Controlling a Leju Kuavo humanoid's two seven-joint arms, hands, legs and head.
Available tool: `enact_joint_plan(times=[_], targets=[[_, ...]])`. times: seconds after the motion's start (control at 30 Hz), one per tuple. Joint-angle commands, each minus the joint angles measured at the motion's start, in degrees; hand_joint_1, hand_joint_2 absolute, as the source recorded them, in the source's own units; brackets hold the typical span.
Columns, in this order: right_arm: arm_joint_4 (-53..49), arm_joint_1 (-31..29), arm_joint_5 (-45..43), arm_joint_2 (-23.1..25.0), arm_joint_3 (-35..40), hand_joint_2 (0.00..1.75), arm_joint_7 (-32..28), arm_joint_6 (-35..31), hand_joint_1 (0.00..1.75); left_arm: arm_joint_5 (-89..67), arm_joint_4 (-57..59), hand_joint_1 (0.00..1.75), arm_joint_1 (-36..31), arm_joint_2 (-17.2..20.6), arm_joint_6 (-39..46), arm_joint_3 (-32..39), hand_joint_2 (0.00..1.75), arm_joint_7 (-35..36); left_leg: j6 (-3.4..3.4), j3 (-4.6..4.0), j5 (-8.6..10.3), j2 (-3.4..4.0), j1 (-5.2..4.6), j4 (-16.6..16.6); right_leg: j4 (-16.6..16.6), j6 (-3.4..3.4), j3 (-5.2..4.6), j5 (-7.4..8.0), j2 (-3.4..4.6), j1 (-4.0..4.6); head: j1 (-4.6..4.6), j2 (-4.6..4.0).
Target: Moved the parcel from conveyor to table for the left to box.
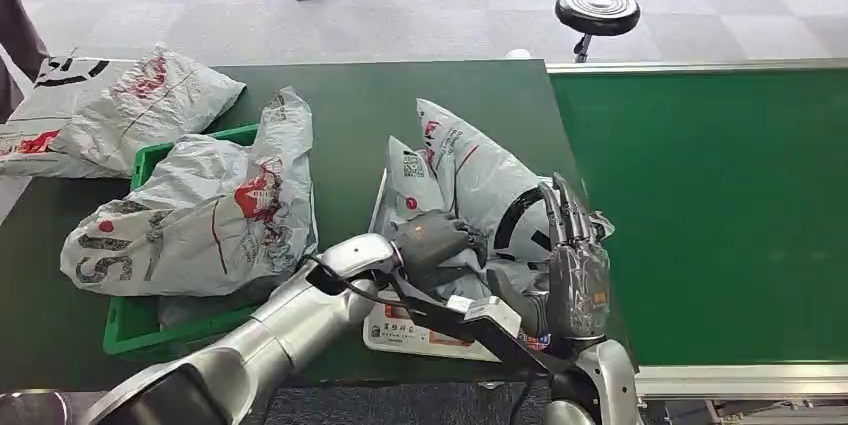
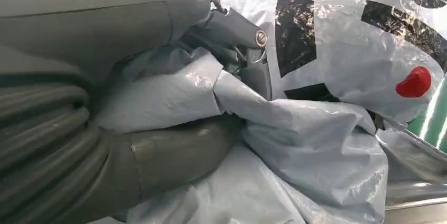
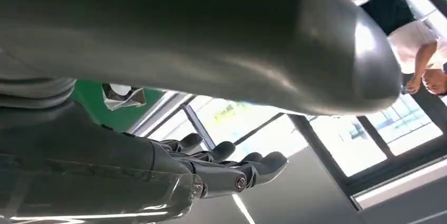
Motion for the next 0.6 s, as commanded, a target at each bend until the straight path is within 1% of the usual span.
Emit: enact_joint_plan(times=[0.03,0.13,0.17,0.37,0.4,0.6], targets=[[-0.24,-0.29,0.37,-0.45,-1.99,0.0,0.11,0.7,0.0,0.16,-2.33,1.75,-1.77,2.64,1.39,-2.9,1.75,0.46,0.1,0.04,0.03,0.04,-0.01,-0.06,-0.05,-0.15,0.02,0.03,-0.01,0.03,0.0,0.0],[-0.86,0.09,1.13,-0.06,-2.34,0.0,0.42,0.97,0.0,-1.05,-6.54,1.75,-1.82,3.2,4.5,-2.51,1.75,0.99,0.14,0.03,0.03,0.01,0.0,-0.07,-0.07,-0.22,0.03,0.03,-0.06,0.05,0.0,0.0],[-0.96,0.17,1.26,-0.01,-2.49,0.0,0.43,0.84,0.0,-2.21,-8.48,1.75,-1.87,3.66,6.25,-2.5,1.75,1.77,0.09,-0.04,0.01,0.0,-0.01,0.0,0.01,-0.14,-0.05,0.0,-0.04,0.02,0.0,0.0],[-0.61,0.37,1.41,0.09,-2.76,0.0,0.21,0.36,0.0,-5.08,-19.61,1.75,-2.68,5.56,8.52,1.38,1.75,5.27,0.09,-0.12,0.01,0.03,0.01,0.05,0.05,-0.15,-0.12,0.01,-0.02,0.05,0.0,0.0],[-0.46,0.44,1.38,0.08,-2.74,1.75,0.15,0.21,0.0,-5.77,-20.76,1.75,-2.84,5.85,9.05,2.14,1.75,5.81,0.11,-0.07,0.02,0.05,0.0,0.0,0.01,-0.2,-0.09,0.02,-0.01,0.05,0.0,0.0],[-0.1,0.9,1.1,0.15,-2.61,1.75,-0.46,-0.38,0.0,-10.75,-24.03,1.75,-2.28,6.85,11.35,7.31,1.75,7.66,0.11,-0.01,0.03,0.12,-0.01,-0.06,-0.02,-0.21,-0.06,0.05,0.06,0.04,0.0,0.0]])
